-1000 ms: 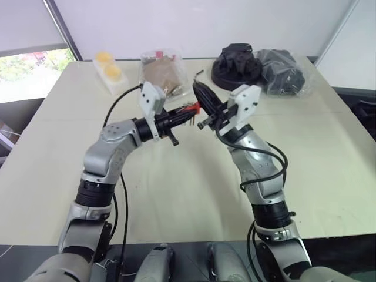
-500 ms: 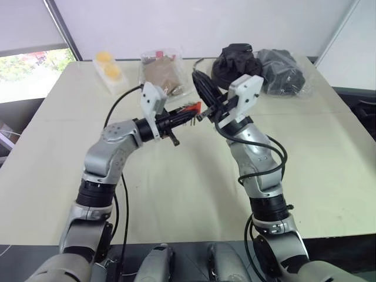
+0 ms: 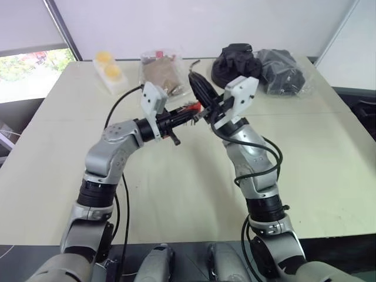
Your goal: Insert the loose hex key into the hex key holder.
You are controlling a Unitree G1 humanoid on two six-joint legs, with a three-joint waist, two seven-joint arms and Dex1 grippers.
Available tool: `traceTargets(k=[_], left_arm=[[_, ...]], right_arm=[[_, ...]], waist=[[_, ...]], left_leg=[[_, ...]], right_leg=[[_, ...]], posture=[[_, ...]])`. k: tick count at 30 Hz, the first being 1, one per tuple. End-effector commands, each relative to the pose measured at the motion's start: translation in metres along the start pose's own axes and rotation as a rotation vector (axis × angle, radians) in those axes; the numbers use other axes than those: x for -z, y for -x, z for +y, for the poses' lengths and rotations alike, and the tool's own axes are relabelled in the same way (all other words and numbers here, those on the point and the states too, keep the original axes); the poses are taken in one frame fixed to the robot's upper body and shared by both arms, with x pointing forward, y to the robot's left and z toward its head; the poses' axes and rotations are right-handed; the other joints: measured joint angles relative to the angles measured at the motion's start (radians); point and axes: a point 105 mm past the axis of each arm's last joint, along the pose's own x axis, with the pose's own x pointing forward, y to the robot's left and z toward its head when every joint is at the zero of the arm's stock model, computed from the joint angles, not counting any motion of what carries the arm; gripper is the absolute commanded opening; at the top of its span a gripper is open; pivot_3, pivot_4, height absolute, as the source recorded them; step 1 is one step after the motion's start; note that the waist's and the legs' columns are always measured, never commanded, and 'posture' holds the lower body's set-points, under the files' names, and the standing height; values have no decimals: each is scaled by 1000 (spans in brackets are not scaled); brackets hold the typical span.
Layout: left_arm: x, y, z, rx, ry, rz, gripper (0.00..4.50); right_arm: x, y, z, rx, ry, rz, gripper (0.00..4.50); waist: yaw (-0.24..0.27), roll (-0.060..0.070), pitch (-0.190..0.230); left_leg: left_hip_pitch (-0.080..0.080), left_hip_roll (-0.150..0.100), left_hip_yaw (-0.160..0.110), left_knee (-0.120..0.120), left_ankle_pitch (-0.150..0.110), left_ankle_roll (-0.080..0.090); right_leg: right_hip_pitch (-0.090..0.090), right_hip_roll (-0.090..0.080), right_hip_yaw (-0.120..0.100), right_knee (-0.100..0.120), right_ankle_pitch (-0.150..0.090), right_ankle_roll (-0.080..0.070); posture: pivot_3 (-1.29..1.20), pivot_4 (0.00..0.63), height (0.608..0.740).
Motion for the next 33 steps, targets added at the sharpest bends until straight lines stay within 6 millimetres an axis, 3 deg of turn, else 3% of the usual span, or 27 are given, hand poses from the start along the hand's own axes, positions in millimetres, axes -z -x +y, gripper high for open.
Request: traceTargets(k=[1,33], left_arm=[[-20,0,-5,17,-46,-59,0],[-22,0,-7,16,-29,-68,0]], right_arm=[[-10,-2,5,-22,23,-49,24],[-8,-1,-11,8,86,-51,24]], waist=[[0,0,0],[0,0,0]], left_leg=[[0,0,0,0,0,0],[0,0,0,0,0,0]], right_leg=[[0,0,0,0,0,0],[0,0,0,0,0,0]], posture=[[0,150,740],[0,150,740]])
